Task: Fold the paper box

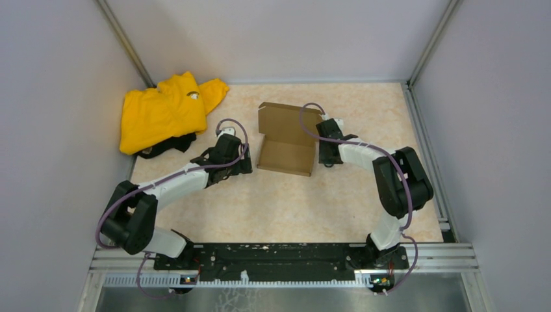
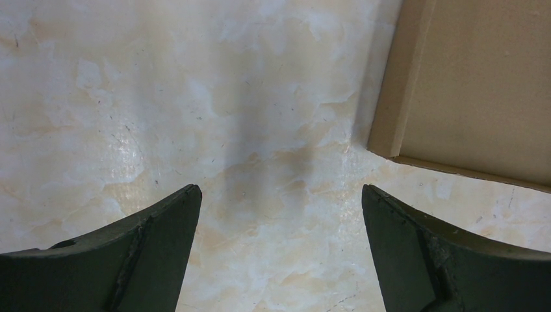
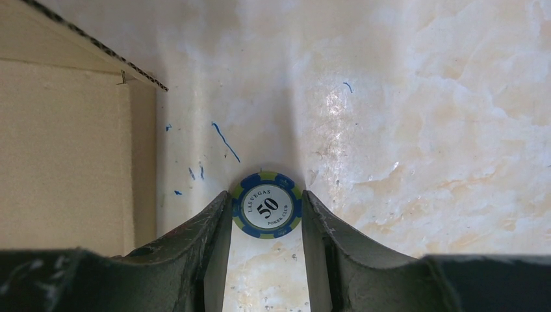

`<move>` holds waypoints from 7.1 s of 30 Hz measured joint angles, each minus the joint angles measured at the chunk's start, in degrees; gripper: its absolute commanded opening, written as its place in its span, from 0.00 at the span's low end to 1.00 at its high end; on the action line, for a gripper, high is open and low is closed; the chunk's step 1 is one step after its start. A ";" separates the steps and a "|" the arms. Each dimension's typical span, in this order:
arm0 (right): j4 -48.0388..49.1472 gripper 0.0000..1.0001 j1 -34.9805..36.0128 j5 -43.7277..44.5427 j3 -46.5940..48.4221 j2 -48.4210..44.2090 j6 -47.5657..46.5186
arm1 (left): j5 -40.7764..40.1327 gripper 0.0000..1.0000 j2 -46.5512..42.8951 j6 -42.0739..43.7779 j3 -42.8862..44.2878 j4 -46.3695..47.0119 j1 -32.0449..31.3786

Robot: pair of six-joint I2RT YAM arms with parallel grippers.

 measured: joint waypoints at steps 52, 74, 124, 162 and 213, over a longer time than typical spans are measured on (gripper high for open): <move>-3.69 0.86 -3.32 -0.02 3.10 -5.27 -0.94 | 0.15 0.99 -1.92 0.04 1.27 -0.22 0.00; -2.75 0.74 -9.99 -1.51 -5.46 -8.13 1.81 | 0.13 0.99 -4.83 0.76 1.81 -1.18 0.07; 1.18 0.44 -12.00 -2.93 -5.40 -4.39 0.48 | 0.11 0.99 -4.72 1.07 1.84 -1.20 0.87; 3.30 0.34 -12.00 -3.28 1.70 2.27 -1.49 | 0.13 0.99 -2.47 1.29 1.84 -0.92 1.90; 4.20 0.62 -6.91 -2.47 -1.62 -0.24 -0.46 | 1.31 0.99 -1.40 1.20 1.84 -0.24 2.25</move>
